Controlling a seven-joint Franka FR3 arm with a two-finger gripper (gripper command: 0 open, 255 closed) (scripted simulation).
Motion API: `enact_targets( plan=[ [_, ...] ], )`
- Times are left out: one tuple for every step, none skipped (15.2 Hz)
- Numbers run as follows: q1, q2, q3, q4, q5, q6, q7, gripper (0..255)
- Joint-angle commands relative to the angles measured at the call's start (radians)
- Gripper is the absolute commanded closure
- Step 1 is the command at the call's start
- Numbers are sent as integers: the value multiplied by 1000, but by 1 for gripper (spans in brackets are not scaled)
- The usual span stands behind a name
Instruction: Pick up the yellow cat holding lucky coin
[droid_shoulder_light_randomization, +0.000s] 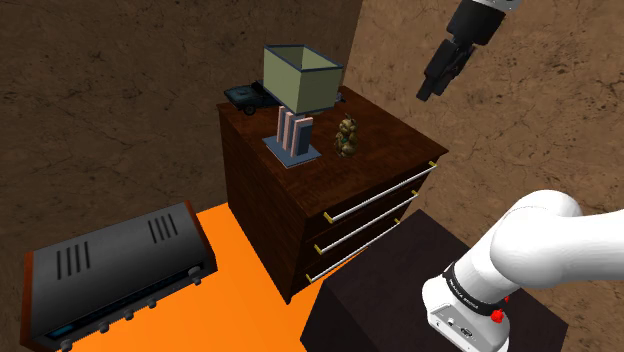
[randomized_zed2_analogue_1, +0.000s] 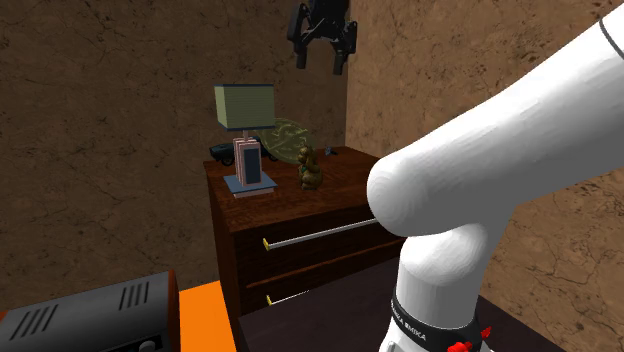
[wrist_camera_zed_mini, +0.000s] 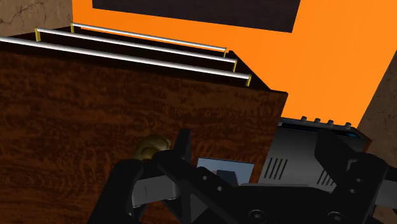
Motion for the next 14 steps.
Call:
enact_targets(
  plan=[
    [0, 0, 0, 0, 0, 0, 0, 0],
    [-3, 35, -3, 4, -6, 19, -6, 0],
    [-5, 70, -7, 9, -13, 38, -12, 0],
    [-8, 105, -10, 15, -19, 57, -17, 0],
    [-10, 141, -13, 22, -25, 75, -22, 0],
    [-13, 178, -16, 30, -31, 92, -27, 0],
    [-15, 215, -19, 40, -36, 108, -32, 0],
    [-18, 253, -22, 50, -42, 124, -37, 0],
    [-20, 290, -26, 62, -47, 139, -41, 0],
    [-23, 328, -29, 75, -53, 154, -45, 0],
    [-25, 367, -32, 89, -58, 167, -49, 0],
    [-27, 406, -35, 104, -63, 180, -53, 0],
    [-30, 445, -38, 120, -68, 192, -57, 0],
    [-32, 484, -41, 138, -73, 203, -60, 0]
  ],
)
